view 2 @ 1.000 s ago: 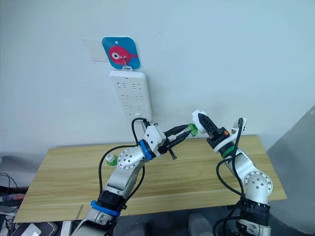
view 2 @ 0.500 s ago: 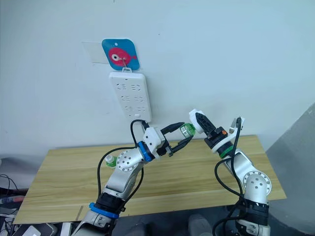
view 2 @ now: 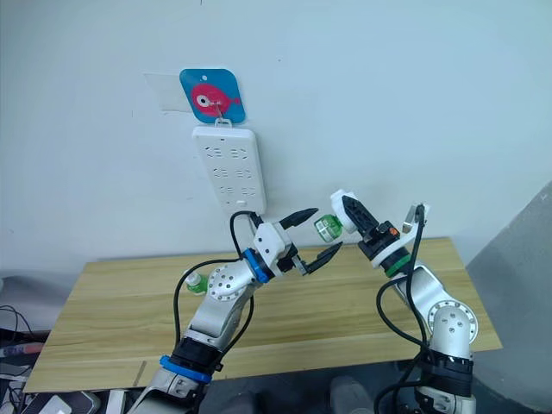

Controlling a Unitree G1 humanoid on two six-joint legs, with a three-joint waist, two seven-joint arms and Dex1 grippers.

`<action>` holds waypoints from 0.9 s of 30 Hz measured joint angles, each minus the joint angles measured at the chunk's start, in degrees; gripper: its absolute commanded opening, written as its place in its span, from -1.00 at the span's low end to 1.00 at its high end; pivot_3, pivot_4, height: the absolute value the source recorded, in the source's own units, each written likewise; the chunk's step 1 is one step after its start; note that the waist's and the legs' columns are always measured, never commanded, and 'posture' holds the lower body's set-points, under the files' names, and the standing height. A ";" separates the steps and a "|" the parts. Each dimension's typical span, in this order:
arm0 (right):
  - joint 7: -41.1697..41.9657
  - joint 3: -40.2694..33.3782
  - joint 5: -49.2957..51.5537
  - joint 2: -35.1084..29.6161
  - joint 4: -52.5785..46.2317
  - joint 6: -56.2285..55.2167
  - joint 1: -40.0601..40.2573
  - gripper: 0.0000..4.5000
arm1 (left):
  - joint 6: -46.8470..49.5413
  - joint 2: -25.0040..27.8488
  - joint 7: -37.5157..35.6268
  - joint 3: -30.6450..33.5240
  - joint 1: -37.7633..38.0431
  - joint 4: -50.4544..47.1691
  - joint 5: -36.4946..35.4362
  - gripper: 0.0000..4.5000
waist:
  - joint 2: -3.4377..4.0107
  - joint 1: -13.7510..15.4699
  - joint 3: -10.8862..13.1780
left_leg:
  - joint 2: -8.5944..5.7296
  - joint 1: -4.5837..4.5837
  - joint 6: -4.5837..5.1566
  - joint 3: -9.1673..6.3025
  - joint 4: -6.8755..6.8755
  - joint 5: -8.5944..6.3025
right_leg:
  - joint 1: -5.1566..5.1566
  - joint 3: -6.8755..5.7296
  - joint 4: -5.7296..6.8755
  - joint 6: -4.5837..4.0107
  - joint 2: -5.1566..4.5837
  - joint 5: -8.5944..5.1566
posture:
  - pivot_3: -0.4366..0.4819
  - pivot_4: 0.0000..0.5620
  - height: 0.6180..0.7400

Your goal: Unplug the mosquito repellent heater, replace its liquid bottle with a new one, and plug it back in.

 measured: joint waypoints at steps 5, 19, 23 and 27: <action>-0.05 0.02 0.42 -0.18 -0.21 -0.06 0.35 0.34 | 0.01 -0.18 -0.03 -0.40 -0.14 0.03 0.17 0.91 | 0.00 0.00 0.00 | 0.00 0.00 0.00 0.00 0.00 0.00 | 0.01 0.00 0.00 0.00 0.00 0.00 | -0.44 -0.71 1.00; -0.32 0.55 1.12 -0.40 -0.73 -1.03 0.49 0.34 | 0.28 -0.16 0.00 -0.96 -0.40 0.32 0.26 -0.01 | 0.00 0.00 0.00 | -0.01 0.05 0.00 -0.01 0.00 0.00 | 0.07 0.00 -0.01 0.00 0.00 0.00 | -0.44 -0.71 1.00; -0.35 0.77 1.42 -0.46 -0.77 -1.23 0.60 0.34 | 0.38 -0.20 -0.01 -1.00 -0.54 0.32 0.28 -0.01 | 0.00 0.00 0.00 | -0.01 0.06 0.00 -0.02 0.00 0.00 | 0.08 0.00 -0.01 0.00 0.00 0.00 | -0.44 -0.71 1.00; -0.36 1.08 1.46 -0.48 -0.78 -1.67 0.72 0.34 | 0.41 -0.25 0.05 -1.03 -0.57 0.32 0.37 -0.01 | 0.00 0.00 0.00 | -0.01 0.06 0.00 -0.02 0.00 0.00 | 0.08 0.00 -0.01 0.00 0.00 0.00 | -0.44 -0.71 1.00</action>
